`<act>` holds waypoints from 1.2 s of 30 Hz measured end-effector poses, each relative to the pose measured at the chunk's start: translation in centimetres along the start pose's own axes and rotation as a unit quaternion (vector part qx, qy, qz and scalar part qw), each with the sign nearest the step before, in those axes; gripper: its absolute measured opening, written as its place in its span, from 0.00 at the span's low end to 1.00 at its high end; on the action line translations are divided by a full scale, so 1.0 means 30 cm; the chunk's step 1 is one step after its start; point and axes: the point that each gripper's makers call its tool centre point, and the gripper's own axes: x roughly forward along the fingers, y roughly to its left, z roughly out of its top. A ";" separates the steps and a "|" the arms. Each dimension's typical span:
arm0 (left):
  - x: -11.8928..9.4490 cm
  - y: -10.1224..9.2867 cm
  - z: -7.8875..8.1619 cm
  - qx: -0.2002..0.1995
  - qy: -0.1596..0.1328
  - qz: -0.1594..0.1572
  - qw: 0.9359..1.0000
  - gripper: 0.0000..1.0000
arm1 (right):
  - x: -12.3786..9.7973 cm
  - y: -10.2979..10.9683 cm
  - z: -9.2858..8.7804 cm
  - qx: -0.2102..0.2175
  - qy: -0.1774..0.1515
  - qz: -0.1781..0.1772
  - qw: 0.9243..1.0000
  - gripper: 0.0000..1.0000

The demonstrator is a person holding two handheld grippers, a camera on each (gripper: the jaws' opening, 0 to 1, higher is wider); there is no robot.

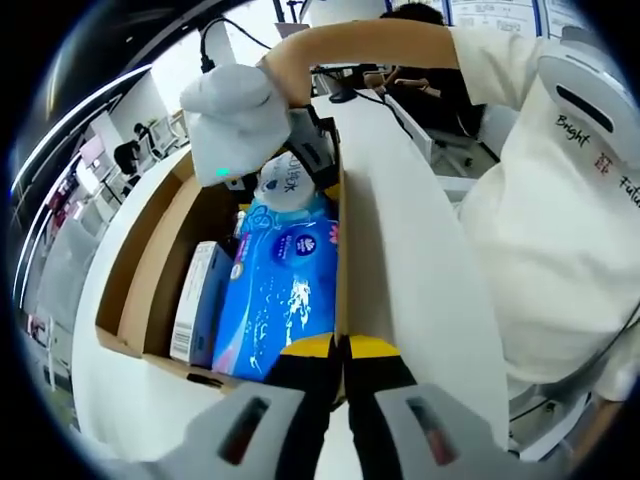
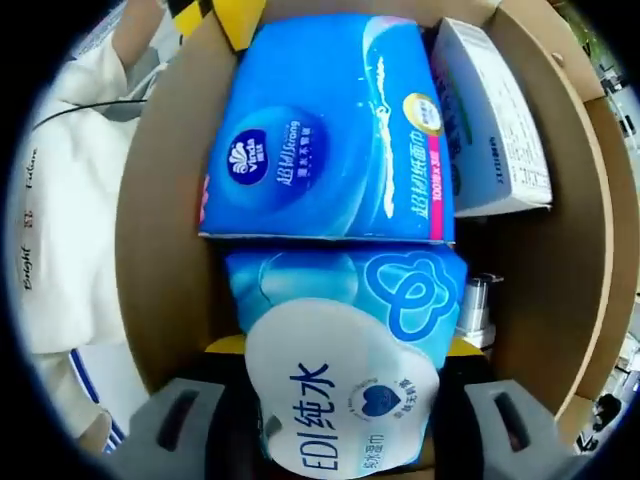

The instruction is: Operate the shoe box by opening the lid, removing the specified soft item, and placing it in the target area until the item is outside and the box remains undamaged.

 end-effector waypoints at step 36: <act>0.002 0.001 -0.001 -0.018 0.008 -0.032 0.999 0.01 | -0.226 -0.038 0.055 -0.031 -0.095 -0.065 0.993 0.59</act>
